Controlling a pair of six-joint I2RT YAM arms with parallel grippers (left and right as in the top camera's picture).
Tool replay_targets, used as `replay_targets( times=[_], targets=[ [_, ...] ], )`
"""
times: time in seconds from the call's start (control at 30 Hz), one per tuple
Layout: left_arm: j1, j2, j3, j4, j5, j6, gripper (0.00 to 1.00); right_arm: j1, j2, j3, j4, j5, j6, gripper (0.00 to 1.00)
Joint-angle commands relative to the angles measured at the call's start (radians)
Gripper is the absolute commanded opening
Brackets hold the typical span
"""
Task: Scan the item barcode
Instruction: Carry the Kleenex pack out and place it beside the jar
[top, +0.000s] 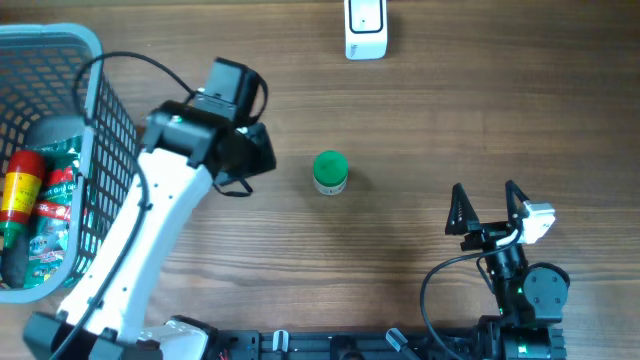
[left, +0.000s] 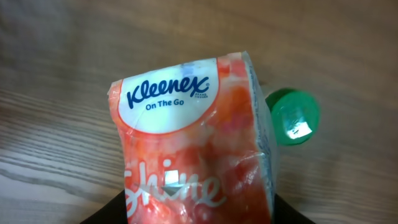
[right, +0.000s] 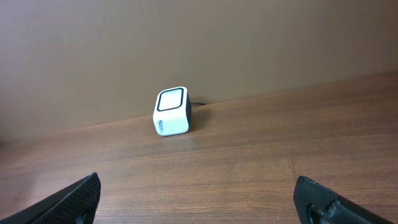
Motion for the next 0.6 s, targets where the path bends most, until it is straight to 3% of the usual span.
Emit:
replay_targets(
  times=[0.0, 0.57],
  targets=[
    [-0.031, 0.038, -0.056, 0.023, -0.013, -0.045, 0.47, 0.008, 0.002, 0.000, 0.005, 0.014, 0.013, 1.00],
    [-0.034, 0.047, -0.241, 0.171, 0.031, -0.093, 0.48, 0.008, 0.002, 0.000, 0.005, 0.014, 0.014, 1.00]
  ],
)
